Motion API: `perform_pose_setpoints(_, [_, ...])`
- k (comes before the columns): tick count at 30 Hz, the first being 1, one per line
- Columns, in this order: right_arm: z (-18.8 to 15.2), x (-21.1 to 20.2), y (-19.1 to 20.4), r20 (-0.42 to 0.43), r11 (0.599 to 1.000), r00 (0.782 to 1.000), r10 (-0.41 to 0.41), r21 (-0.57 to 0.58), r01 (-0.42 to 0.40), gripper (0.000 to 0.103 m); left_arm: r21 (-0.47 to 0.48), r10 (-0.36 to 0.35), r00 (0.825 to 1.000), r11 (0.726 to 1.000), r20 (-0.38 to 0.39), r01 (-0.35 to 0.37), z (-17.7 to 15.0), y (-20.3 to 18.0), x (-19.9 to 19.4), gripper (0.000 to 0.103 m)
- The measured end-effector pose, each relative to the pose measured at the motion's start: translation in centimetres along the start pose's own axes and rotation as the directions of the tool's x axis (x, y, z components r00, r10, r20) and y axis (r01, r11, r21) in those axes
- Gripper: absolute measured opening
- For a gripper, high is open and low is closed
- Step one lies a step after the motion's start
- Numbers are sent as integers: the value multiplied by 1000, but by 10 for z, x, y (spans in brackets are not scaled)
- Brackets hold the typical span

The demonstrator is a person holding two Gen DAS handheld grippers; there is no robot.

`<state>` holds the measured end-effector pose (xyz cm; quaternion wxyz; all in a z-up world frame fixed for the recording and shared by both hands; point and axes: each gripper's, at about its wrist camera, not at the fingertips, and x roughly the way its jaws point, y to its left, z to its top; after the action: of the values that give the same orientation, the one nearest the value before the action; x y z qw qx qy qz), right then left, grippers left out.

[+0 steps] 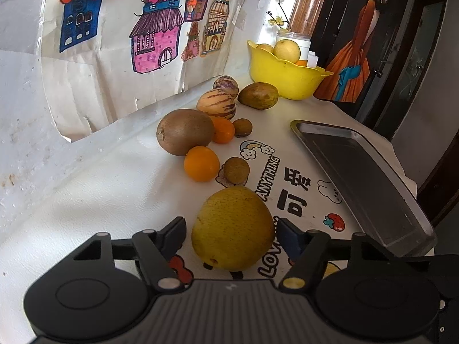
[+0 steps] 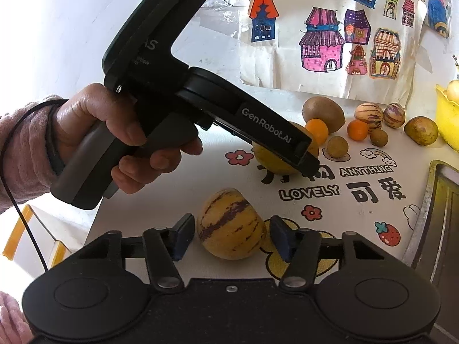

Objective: Organize fruits
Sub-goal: 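Close the left gripper on the yellow pear while the right gripper closes on the striped pepino, then carry the pear with the left tool while the right tool carries the pepino to the metal tray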

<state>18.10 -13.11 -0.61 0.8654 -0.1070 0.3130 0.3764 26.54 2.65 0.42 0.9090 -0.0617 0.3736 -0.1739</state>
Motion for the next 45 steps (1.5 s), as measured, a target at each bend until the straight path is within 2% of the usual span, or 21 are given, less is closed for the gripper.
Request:
perform_pose_setpoints(5, [0,0,0,5,1000,1000,-10,3,10,53,-7,-13,1000,1000,-4,13,1,0,0,61])
perform_pose_setpoints(13, [-1,-1,2,19,1000,1000,-14,3,14,48,1,-7,1000,1000,-7,7,2,-1,0,60])
perform_pose_setpoints(21, [-6,-10,6,36,999,999,-35,8,34,47,-39,3,1000,999,-9,-3,-2,-5,-5,59])
perform_pose_setpoints(33, [-21,-46,7,95,994,989,-110,27,108,47,-47,-6,1000,999,-18,5,-10,-26,-15,59])
perform_pose_setpoints(45, [-41,-90,-24,105,969,969,-221,134,207,47,-88,-47,999,995,-17,45,-10,-54,-1,59])
